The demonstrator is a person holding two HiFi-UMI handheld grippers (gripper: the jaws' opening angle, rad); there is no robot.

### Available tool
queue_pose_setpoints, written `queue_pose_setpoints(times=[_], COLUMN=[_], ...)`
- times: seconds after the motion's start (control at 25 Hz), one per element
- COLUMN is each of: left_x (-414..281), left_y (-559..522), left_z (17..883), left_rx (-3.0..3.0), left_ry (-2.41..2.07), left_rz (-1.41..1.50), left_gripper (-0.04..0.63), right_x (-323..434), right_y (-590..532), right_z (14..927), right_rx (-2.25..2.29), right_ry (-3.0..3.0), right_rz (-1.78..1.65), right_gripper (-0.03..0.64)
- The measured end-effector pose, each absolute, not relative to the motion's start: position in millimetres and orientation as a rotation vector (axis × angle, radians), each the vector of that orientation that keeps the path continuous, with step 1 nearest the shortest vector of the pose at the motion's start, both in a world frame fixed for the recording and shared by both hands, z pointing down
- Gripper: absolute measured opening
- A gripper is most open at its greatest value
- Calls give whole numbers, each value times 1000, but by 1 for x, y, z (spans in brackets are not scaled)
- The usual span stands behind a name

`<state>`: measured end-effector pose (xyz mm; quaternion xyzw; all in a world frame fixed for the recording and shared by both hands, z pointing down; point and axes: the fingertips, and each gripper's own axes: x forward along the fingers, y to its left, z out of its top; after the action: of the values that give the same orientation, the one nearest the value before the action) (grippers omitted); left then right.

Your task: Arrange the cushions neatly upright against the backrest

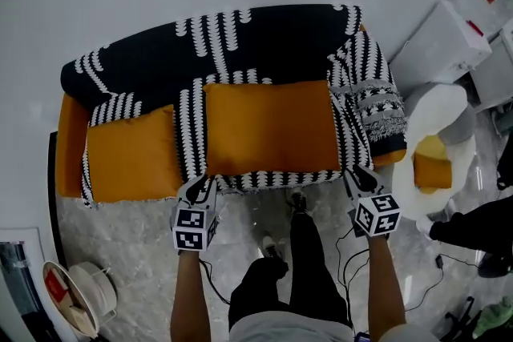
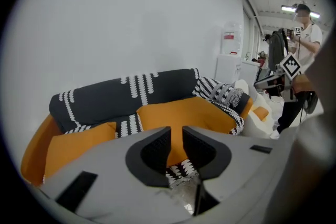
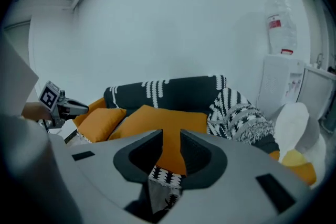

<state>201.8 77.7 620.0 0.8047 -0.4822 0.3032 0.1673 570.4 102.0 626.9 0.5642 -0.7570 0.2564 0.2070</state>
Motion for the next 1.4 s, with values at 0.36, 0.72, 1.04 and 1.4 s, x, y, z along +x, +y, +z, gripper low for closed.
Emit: queue_pose_setpoints(times=[0.36, 0.72, 1.04, 1.4], left_x=[178, 146, 145, 154], left_y=[58, 52, 36, 36], left_z=[727, 813, 841, 841], left_rx=[2157, 1987, 1947, 1902], left_ry=[-1394, -1391, -1395, -1358], left_rz=[921, 1036, 1049, 1088], left_gripper=[135, 190, 190, 75], right_x=[604, 618, 628, 623], right_y=[89, 84, 71, 76], right_z=[764, 868, 903, 903], right_rx=[1519, 1428, 1455, 1382], right_ry=[-1959, -1830, -1770, -1704], right_rz=[787, 876, 936, 889], right_gripper=[126, 183, 182, 14])
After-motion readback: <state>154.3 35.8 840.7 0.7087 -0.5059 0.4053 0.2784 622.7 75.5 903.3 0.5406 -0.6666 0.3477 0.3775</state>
